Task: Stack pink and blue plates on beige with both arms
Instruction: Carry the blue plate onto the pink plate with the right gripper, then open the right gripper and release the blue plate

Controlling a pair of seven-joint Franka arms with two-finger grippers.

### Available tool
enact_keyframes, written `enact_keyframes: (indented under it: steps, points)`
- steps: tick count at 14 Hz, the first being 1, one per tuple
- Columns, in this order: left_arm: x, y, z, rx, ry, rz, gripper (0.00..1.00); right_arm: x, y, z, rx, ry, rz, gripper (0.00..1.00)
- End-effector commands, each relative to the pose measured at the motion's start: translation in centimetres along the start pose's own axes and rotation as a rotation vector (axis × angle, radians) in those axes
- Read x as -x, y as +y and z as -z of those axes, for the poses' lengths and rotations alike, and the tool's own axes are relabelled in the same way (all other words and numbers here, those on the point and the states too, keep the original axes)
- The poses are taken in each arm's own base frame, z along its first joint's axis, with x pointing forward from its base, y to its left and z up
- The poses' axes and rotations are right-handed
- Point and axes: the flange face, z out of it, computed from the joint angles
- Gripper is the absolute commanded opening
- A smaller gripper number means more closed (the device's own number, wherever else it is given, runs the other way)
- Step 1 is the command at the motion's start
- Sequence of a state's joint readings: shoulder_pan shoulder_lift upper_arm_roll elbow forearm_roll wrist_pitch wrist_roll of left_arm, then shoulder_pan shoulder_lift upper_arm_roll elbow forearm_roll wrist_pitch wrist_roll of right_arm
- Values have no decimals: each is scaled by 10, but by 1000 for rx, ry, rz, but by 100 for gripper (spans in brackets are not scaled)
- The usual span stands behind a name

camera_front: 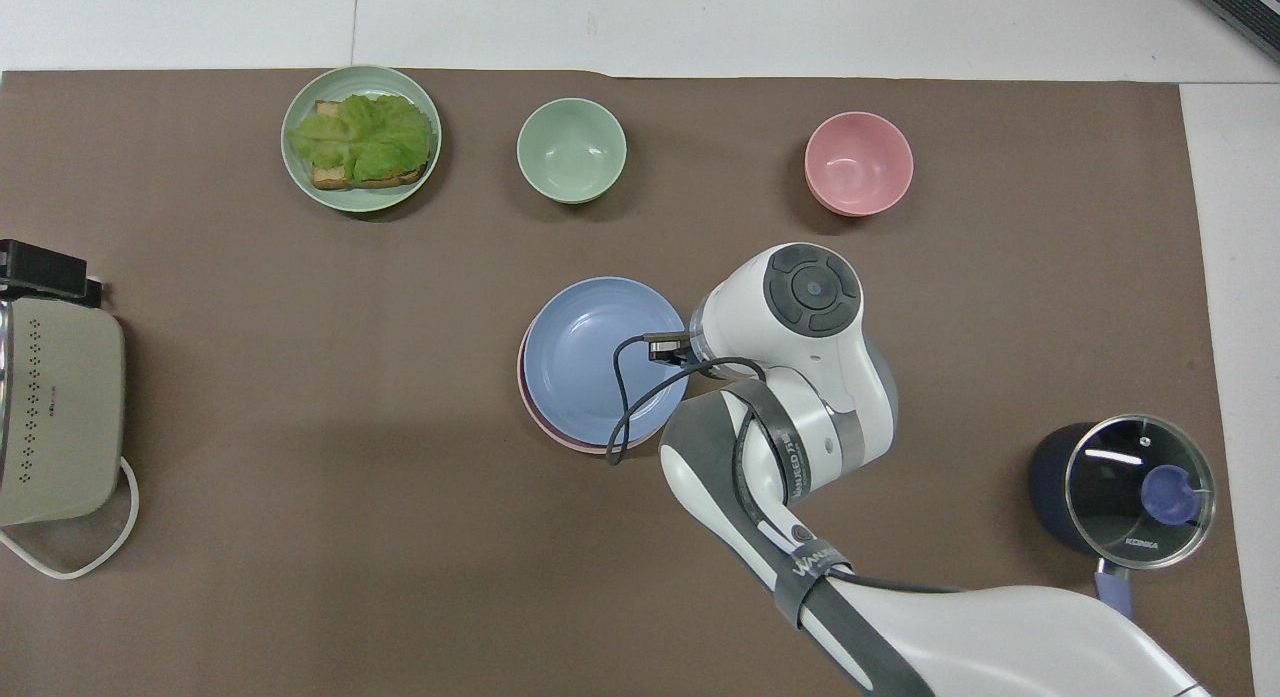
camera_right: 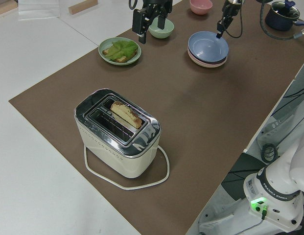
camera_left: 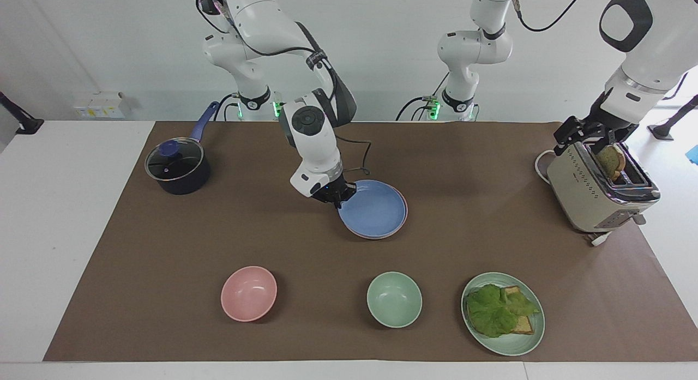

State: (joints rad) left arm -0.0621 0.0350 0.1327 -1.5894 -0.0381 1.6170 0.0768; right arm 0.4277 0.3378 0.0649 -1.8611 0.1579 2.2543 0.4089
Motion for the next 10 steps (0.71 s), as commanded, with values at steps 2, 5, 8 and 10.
enact_keyframes:
  steps: [2, 5, 8, 10]
  points:
    - [3, -1, 5, -20, -2, -9, 100, 3, 0, 2, -35, 5, -19, 0]
    - [3, -1, 5, -20, -2, -9, 100, 0, -4, 3, -66, 26, -33, 0]
    - [3, -1, 5, -20, -2, -9, 100, 5, -12, -3, -66, 21, -16, 3]
    - [3, -1, 5, -20, -2, -9, 100, 5, -11, -4, -64, 21, -17, 6]
